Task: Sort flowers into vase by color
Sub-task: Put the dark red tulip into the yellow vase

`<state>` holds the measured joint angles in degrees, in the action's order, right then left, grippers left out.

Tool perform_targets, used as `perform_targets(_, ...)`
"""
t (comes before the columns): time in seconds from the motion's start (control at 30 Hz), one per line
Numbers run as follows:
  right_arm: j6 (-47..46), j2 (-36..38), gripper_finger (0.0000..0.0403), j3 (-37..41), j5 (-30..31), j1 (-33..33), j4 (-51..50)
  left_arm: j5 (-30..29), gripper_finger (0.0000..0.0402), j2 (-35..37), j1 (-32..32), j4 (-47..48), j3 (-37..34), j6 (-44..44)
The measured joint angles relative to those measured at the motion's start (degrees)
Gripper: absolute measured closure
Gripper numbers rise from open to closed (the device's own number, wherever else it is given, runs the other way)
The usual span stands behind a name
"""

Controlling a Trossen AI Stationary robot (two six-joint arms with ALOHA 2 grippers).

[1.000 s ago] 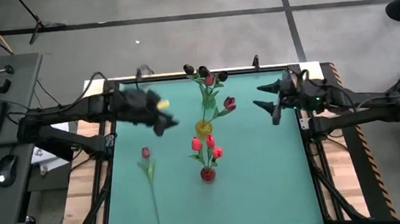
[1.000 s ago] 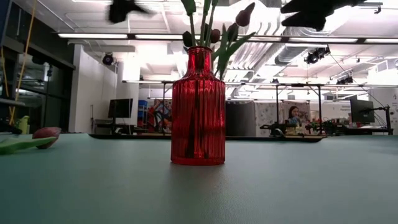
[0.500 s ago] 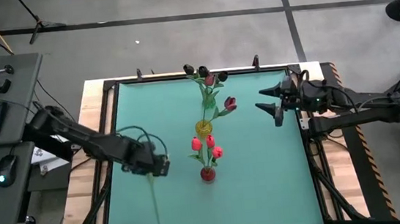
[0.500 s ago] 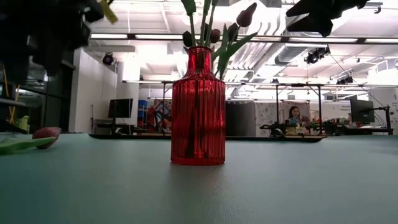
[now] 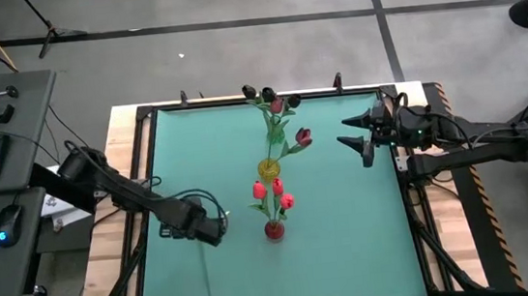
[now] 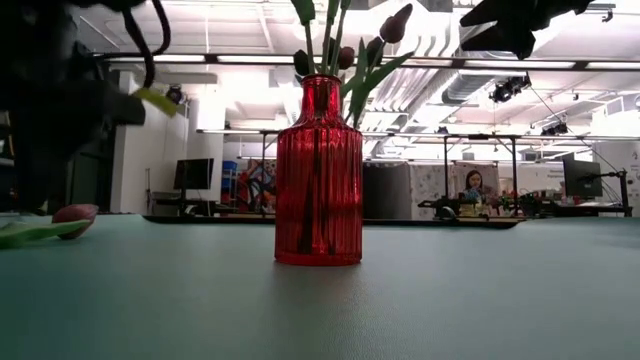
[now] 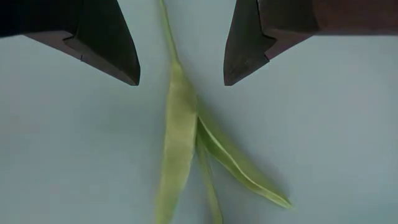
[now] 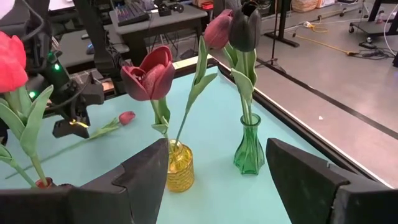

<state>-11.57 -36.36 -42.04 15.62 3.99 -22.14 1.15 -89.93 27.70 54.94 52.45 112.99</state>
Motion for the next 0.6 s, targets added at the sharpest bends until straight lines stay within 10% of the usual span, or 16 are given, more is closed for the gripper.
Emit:
perform_targets(0.4, -2.05, 0.0, 0.0144, 0.0, 0.01, 0.0, -2.79, 0.79, 0.0206, -7.78, -2.69, -1.79, 0.11, -3.12)
perform_targets(0.6, -3.61, 0.0, 0.0144, 0.0, -0.69, 0.0, -4.63, 0.29, 0.0363, -7.33, -2.75, -4.02, 0.09, -4.68)
